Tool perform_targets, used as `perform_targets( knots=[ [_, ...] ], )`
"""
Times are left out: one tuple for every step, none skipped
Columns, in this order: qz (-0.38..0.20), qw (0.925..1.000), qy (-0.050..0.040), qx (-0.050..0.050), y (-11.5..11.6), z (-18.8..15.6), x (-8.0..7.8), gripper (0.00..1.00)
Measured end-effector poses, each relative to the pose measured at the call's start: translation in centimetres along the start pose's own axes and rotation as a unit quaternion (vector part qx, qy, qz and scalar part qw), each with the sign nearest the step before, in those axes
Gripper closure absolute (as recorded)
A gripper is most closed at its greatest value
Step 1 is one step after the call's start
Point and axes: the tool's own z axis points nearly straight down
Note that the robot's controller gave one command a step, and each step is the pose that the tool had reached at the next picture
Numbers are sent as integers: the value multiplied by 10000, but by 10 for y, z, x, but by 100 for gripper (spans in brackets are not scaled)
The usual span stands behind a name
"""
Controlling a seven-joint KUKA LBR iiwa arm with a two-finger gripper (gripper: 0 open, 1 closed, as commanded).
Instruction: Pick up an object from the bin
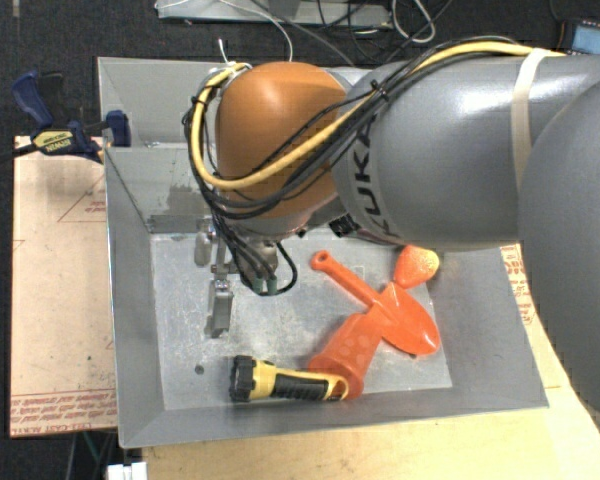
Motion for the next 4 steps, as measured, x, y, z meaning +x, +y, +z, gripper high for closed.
perform_targets(
  knots=[
    [28,10000,-38,-7,-2,-5,-2,0],
    [-874,9962,-39,-14,-53,112,46,0],
    [-1508,9885,-88,-19,-59,63,38,0],
    [-1409,9900,7,-18,-93,125,55,0]
  ],
)
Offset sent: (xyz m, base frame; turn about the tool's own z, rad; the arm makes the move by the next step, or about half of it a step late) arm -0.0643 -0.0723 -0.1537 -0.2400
